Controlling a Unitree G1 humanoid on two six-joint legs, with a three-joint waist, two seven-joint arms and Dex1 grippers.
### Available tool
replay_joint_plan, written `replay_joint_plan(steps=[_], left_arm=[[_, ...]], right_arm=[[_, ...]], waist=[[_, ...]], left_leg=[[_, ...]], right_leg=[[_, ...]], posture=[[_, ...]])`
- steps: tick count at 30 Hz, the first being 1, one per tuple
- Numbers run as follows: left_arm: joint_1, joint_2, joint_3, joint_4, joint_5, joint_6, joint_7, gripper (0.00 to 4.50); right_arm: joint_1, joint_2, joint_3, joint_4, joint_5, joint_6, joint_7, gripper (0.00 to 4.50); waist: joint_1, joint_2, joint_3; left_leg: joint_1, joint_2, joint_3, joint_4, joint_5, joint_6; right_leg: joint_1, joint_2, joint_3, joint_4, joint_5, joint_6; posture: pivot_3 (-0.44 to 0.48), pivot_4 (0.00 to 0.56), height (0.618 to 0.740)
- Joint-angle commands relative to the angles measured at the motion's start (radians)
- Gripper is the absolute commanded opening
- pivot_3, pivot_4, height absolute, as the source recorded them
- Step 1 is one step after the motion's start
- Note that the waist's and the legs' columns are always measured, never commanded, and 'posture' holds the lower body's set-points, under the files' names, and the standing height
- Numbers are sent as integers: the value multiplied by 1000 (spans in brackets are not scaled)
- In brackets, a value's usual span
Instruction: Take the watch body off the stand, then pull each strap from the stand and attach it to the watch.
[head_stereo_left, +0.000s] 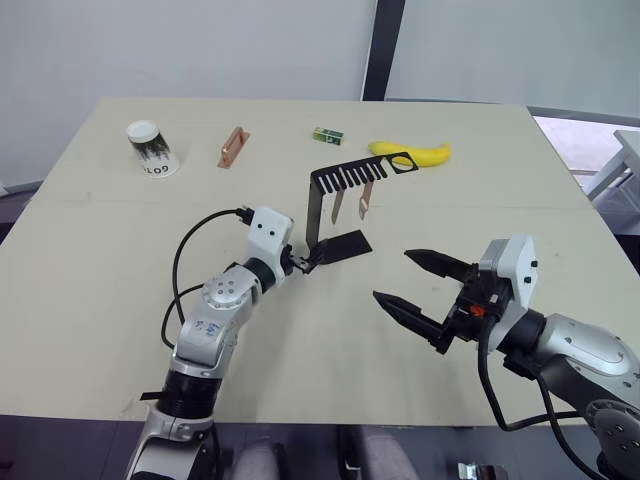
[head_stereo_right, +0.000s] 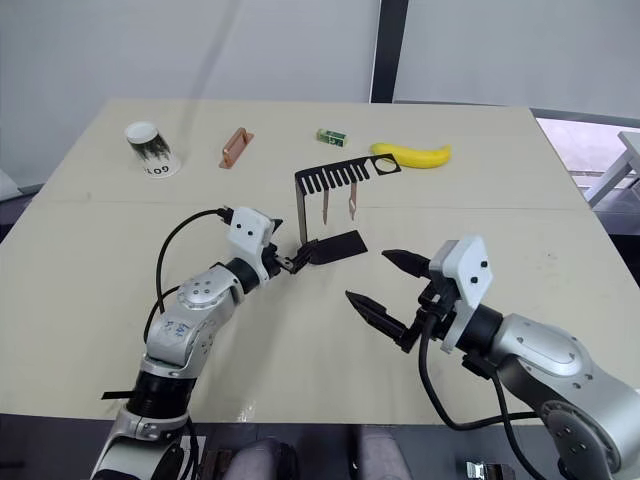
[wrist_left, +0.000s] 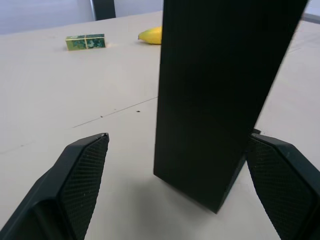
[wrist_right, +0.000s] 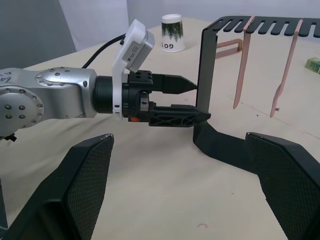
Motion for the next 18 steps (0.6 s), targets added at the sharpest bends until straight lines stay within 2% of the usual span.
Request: replay_joint_plan(steps=[1, 3, 6, 17, 18], left_arm=[[-26, -8, 12, 1, 28, -53, 14, 4500], [-44, -15, 16, 25, 43, -92, 23, 4500], [-62, -24, 16, 57, 54, -112, 23, 3746], [-83, -46, 18, 90, 67, -130, 23, 3746], [-83, -49, 18, 91, 66, -128, 22, 3473]], right_arm=[[-3, 0, -10, -10, -11, -26, -2, 4478], [-1, 3, -4, -7, -16, -28, -1, 4478], [1, 7, 6, -6, -25, -29, 2, 4500], [0, 9, 21, 0, -40, -32, 1, 4500], [1, 10, 21, 0, -41, -33, 2, 4500]], waist=[[1, 0, 0], [1, 0, 0], [1, 0, 0], [1, 0, 0], [0, 0, 0]], left_leg=[[0, 0, 0, 0, 0, 0], [0, 0, 0, 0, 0, 0], [0, 0, 0, 0, 0, 0], [0, 0, 0, 0, 0, 0], [0, 0, 0, 0, 0, 0]], right_leg=[[0, 0, 0, 0, 0, 0], [0, 0, 0, 0, 0, 0], [0, 0, 0, 0, 0, 0], [0, 0, 0, 0, 0, 0], [0, 0, 0, 0, 0, 0]], posture=[[0, 150, 740], [0, 150, 740], [0, 150, 740], [0, 150, 740], [0, 150, 740]])
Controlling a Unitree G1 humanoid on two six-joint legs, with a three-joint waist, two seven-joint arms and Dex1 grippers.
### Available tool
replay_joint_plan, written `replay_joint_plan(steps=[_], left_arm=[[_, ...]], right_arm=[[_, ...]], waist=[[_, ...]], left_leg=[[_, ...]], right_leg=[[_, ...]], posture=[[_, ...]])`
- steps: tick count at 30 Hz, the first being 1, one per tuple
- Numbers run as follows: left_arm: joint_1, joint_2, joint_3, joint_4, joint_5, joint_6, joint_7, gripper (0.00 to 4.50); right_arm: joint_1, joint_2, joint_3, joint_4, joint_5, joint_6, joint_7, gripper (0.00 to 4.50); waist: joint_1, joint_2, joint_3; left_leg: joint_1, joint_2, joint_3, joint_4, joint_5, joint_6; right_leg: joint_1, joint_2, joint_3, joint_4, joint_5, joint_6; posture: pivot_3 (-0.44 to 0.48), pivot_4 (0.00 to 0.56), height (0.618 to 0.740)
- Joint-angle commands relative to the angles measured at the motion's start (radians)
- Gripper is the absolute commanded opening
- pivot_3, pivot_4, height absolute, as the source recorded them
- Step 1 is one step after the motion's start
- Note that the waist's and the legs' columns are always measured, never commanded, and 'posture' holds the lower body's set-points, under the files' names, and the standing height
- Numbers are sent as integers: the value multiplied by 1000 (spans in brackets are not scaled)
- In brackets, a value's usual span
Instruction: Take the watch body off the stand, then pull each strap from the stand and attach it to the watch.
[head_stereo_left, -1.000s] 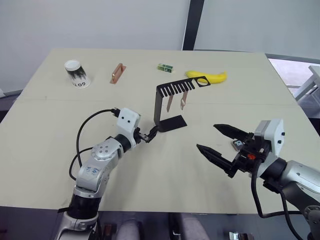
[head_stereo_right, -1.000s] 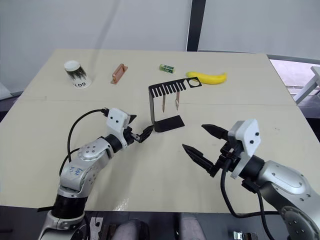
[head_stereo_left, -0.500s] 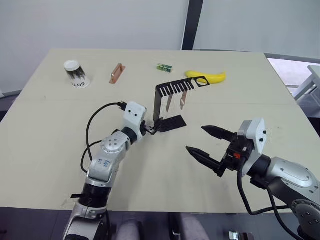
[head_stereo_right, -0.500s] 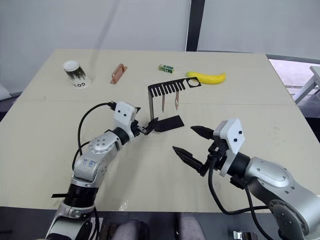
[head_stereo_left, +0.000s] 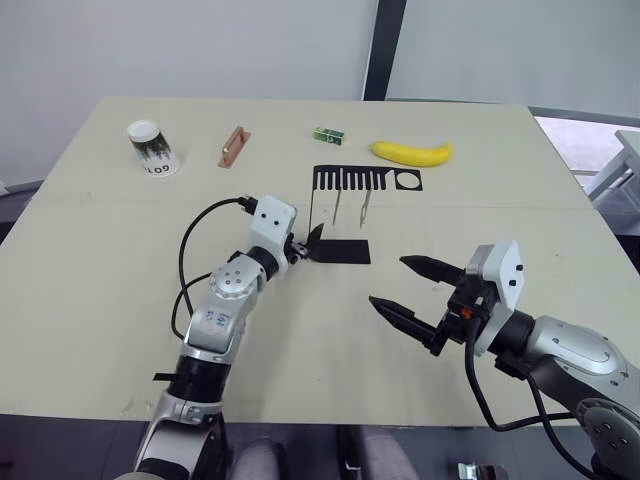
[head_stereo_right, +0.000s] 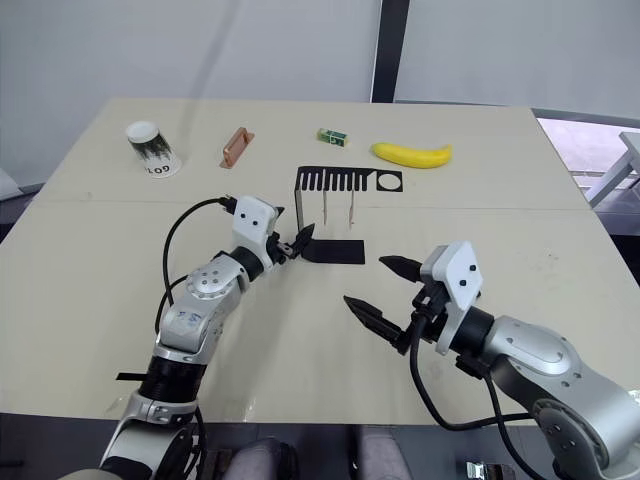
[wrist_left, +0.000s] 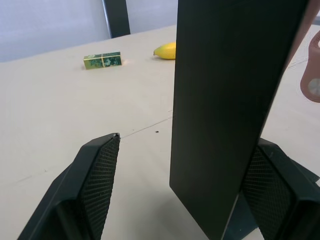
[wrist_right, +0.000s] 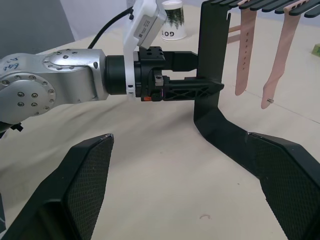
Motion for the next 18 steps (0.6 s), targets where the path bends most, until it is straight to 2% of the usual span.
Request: replay_joint_plan(steps=[1, 2, 9, 12, 15, 18], left_arm=[[-23, -12, 10, -18, 6, -23, 4, 3193], [-23, -16, 8, -16, 6, -24, 3, 2933], [-18, -39, 7, -15, 9, -28, 5, 2933], [-28, -44, 10, -2, 15, -40, 5, 2024], [-36, -47, 4, 13, 23, -70, -2, 586], [-33, -64, 6, 15, 16, -71, 2, 586]], right_arm=[[-1, 10, -14, -11, -1, -30, 2, 4500], [0, 10, -13, -10, -4, -32, 4, 4500], [8, 6, -13, -3, -20, -44, 12, 4500], [7, 5, -15, -3, -18, -45, 12, 4500], [2, -3, -14, 1, -33, -50, 16, 4500], [-5, -6, -23, 4, -30, -47, 17, 4500]], waist=[[0, 0, 0], [0, 0, 0], [0, 0, 0], [0, 0, 0], [0, 0, 0], [0, 0, 0]], left_leg=[[0, 0, 0, 0, 0, 0], [0, 0, 0, 0, 0, 0], [0, 0, 0, 0, 0, 0], [0, 0, 0, 0, 0, 0], [0, 0, 0, 0, 0, 0], [0, 0, 0, 0, 0, 0]], right_leg=[[0, 0, 0, 0, 0, 0], [0, 0, 0, 0, 0, 0], [0, 0, 0, 0, 0, 0], [0, 0, 0, 0, 0, 0], [0, 0, 0, 0, 0, 0], [0, 0, 0, 0, 0, 0]], posture=[[0, 150, 740], [0, 150, 740], [0, 150, 740], [0, 150, 740], [0, 150, 740], [0, 150, 740]])
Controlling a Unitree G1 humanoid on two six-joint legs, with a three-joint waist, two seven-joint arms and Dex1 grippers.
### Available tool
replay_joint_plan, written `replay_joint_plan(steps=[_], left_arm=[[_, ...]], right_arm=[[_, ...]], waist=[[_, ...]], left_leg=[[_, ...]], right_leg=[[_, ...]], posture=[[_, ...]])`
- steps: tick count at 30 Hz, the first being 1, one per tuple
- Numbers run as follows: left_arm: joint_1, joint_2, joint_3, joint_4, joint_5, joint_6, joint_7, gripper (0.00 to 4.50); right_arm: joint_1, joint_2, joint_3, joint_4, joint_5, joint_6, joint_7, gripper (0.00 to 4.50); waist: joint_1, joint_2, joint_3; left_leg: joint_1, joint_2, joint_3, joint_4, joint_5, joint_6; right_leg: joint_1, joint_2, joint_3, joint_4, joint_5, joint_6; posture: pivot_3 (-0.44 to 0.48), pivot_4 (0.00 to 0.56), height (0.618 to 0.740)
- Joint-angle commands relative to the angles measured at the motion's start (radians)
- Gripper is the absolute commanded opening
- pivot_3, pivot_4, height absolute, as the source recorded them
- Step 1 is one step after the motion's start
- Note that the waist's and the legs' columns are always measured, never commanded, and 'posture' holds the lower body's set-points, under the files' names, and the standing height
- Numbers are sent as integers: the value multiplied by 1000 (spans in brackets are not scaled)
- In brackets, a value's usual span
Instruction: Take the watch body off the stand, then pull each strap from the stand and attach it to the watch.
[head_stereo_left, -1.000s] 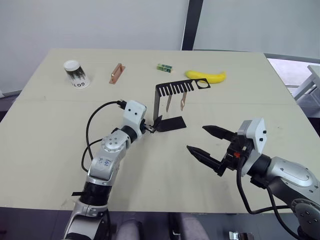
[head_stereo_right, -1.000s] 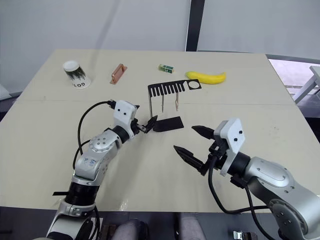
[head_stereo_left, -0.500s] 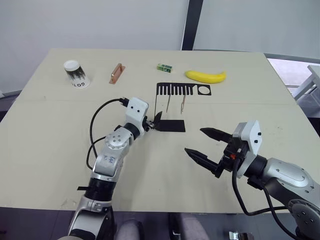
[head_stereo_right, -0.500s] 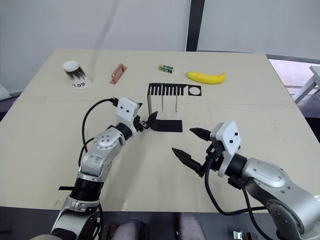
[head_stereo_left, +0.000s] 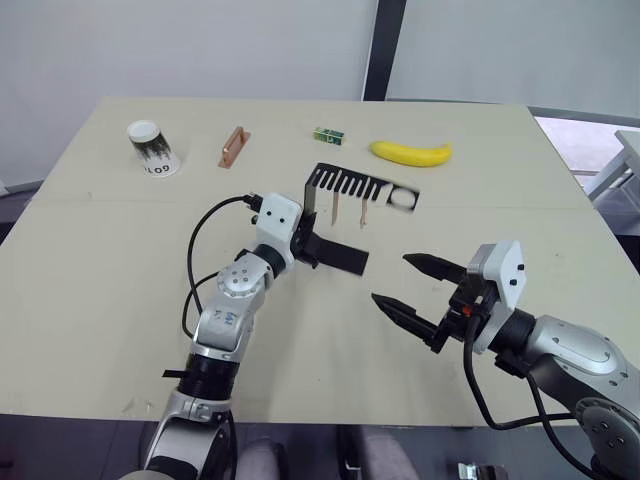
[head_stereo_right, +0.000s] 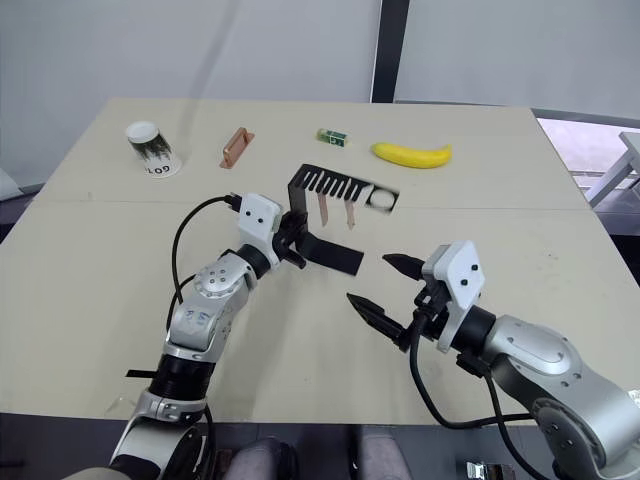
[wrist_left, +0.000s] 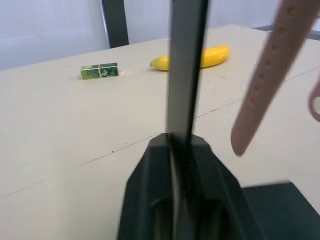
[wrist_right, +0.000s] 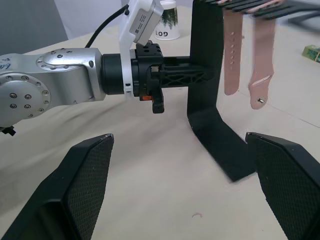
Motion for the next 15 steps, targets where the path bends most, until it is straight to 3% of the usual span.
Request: replay_joint_plan(steps=[1, 15], left_arm=[[-16, -18, 0, -20, 1, -27, 1, 586], [-48, 1, -4, 42, 0, -63, -58, 586]], right_arm=[[-11, -7, -27, -9, 5, -23, 17, 4500], [-30, -17, -30, -20, 26, -6, 8, 4500]], waist=[[1, 0, 0], [1, 0, 0]], left_leg=[[0, 0, 0, 0, 0, 0], [0, 0, 0, 0, 0, 0]], right_leg=[[0, 0, 0, 0, 0, 0], [0, 0, 0, 0, 0, 0]], posture=[[0, 150, 740], [0, 150, 740]])
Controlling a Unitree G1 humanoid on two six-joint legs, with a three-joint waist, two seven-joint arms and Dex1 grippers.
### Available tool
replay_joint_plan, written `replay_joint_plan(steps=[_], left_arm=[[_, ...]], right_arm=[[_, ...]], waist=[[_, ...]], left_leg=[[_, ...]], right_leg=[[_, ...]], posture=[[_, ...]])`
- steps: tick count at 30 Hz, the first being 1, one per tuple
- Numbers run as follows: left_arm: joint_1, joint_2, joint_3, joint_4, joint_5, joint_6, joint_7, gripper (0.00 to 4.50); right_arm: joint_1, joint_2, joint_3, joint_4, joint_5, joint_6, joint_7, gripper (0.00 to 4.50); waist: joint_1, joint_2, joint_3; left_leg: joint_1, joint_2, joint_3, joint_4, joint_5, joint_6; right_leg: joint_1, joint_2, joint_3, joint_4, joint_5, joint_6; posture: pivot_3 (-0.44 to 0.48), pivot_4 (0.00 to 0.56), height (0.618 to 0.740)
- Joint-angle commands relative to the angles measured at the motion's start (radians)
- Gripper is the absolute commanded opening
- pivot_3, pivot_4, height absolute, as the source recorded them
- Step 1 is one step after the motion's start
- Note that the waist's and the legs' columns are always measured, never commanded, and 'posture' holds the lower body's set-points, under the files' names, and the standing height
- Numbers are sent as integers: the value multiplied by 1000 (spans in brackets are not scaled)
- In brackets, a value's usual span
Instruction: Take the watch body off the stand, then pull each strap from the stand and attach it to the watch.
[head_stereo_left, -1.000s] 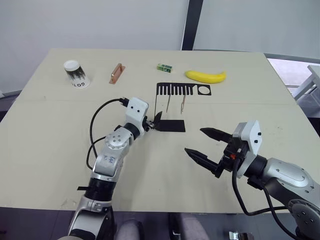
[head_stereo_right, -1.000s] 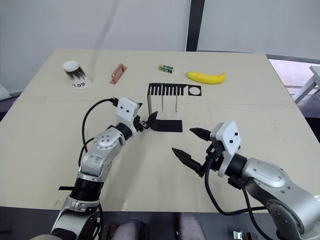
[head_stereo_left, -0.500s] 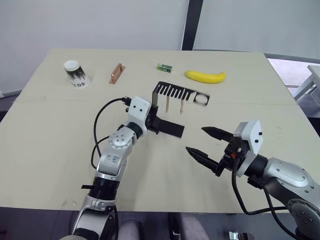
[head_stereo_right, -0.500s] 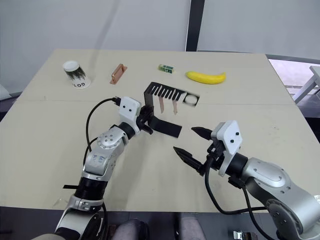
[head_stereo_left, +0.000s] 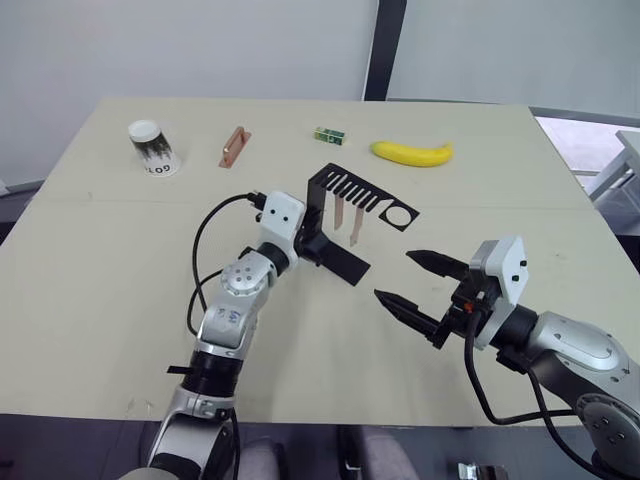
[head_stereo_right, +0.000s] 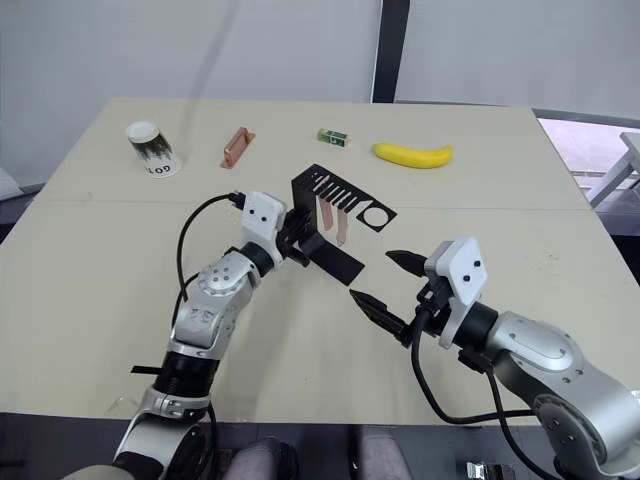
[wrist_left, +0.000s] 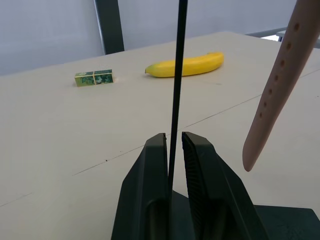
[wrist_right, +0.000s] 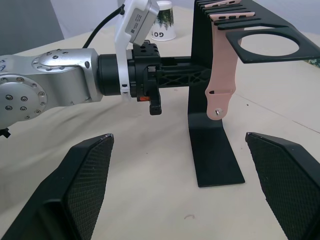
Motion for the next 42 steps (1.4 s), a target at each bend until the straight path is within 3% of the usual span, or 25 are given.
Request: replay_joint_plan(steps=[1, 13, 14, 26, 29, 35, 42], left_arm=[[-28, 12, -5, 5, -4, -33, -44, 586], [-58, 6, -6, 63, 7, -74, -62, 586], [-58, 4, -7, 64, 5, -77, -66, 48], [-10, -33, -16, -20, 20, -48, -20, 15], [3, -55, -14, -44, 29, -35, 15, 15], [10, -103, -12, -49, 61, -26, 102, 15], [10, -142, -31, -38, 84, -51, 142, 15]], right_arm=[[-15, -11, -24, -30, 20, -8, 8, 4500], [-20, -5, -18, -34, 22, -4, -4, 4500], [-20, -6, -19, -34, 23, -4, -4, 4500], [-26, 4, 3, -70, 6, 11, -49, 4500], [-49, 11, 43, -85, -35, 45, -114, 4500], [-178, 127, 135, -80, -123, 189, -363, 4500], [-323, 368, 228, -16, -241, 308, -603, 4500]], waist=[[0, 0, 0], [0, 0, 0], [0, 0, 0], [-1, 0, 0], [-1, 0, 0], [-3, 0, 0], [-2, 0, 0]], left_leg=[[0, 0, 0, 0, 0, 0], [0, 0, 0, 0, 0, 0], [0, 0, 0, 0, 0, 0], [0, 0, 0, 0, 0, 0], [0, 0, 0, 0, 0, 0], [-1, 0, 0, 0, 0, 0], [-1, 1, 1, 0, 0, 0]], right_leg=[[0, 0, 0, 0, 0, 0], [0, 0, 0, 0, 0, 0], [0, 0, 0, 0, 0, 0], [0, 0, 0, 0, 0, 0], [0, 0, 0, 0, 0, 0], [-1, 0, 0, 0, 0, 0], [-2, 0, 0, 0, 0, 0]], posture=[[0, 150, 740], [0, 150, 740], [0, 150, 740], [0, 150, 740], [0, 150, 740], [0, 150, 740], [0, 150, 740]])
